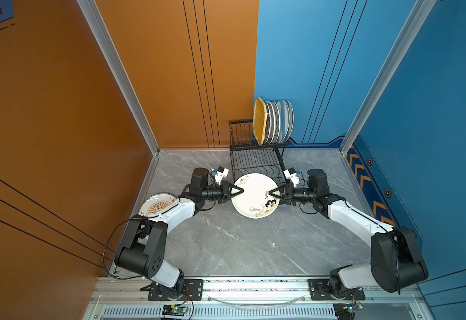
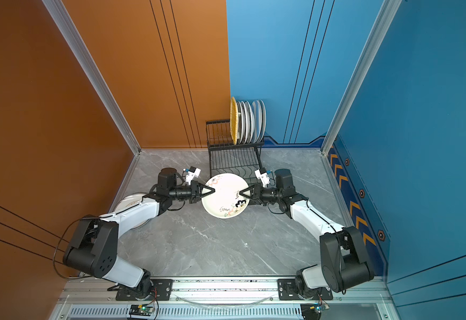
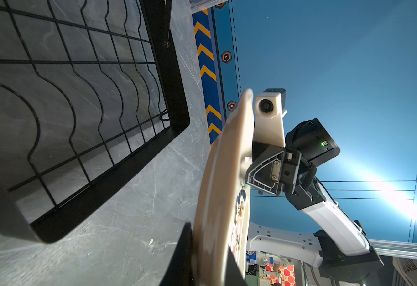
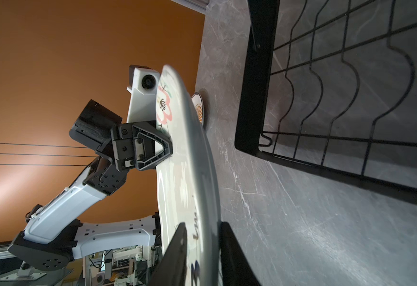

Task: Load plates into a dish rack
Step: Pick up the plate from the center of the table.

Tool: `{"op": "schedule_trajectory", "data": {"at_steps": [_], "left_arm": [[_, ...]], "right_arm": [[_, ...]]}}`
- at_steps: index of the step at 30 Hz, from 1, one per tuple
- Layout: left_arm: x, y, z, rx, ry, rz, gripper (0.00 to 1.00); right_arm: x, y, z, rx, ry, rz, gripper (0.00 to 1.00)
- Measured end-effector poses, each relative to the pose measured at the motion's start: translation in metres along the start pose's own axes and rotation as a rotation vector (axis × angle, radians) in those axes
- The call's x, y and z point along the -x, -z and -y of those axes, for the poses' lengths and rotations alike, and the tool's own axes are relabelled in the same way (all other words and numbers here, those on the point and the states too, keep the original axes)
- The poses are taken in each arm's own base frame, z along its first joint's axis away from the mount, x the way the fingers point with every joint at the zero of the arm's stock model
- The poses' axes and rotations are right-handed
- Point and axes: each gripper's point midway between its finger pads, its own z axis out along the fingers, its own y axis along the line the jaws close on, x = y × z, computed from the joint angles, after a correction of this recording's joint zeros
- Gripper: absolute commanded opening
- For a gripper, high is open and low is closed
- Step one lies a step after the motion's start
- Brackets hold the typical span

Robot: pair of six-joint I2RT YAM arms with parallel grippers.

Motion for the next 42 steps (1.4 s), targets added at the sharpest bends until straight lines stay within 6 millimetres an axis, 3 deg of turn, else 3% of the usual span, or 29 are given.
{"op": "schedule_trajectory", "data": {"at_steps": [11, 14, 16, 18, 19, 24, 27, 32, 38, 42], "left_arm": [[0.005, -0.003, 0.008, -0.047, 0.01, 0.003, 0.0], [0.007, -0.002, 0.011, -0.058, 0.002, 0.004, 0.0], [0.009, -0.001, 0.012, -0.065, -0.005, 0.009, 0.0], [0.013, -0.001, 0.013, -0.055, 0.003, 0.025, 0.0], [0.015, -0.001, 0.01, -0.04, 0.01, 0.036, 0.01], [0.017, 0.004, 0.005, -0.048, 0.015, 0.03, 0.52], [0.023, 0.011, 0.003, -0.052, 0.027, 0.045, 0.69], [0.037, 0.031, -0.001, -0.04, 0.025, 0.098, 0.8], [0.042, 0.05, -0.012, 0.027, 0.028, 0.131, 0.83], [0.047, 0.059, -0.025, 0.107, 0.032, 0.141, 0.85]], "right_arm": [[0.022, -0.02, -0.015, 0.125, -0.022, 0.011, 0.33], [0.024, -0.021, -0.018, 0.139, -0.021, 0.006, 0.23], [0.026, -0.022, -0.017, 0.139, -0.033, 0.007, 0.11], [0.028, -0.026, -0.007, 0.098, -0.008, 0.029, 0.0], [0.027, -0.028, -0.001, 0.082, -0.013, 0.03, 0.0], [0.028, -0.029, -0.002, 0.048, -0.014, 0.002, 0.0], [0.032, -0.024, -0.013, 0.001, 0.04, 0.001, 0.0], [0.047, -0.004, -0.042, -0.104, 0.163, 0.078, 0.0], [0.061, 0.01, -0.066, -0.264, 0.273, 0.156, 0.0], [0.071, 0.017, -0.096, -0.372, 0.366, 0.206, 0.0]]}}
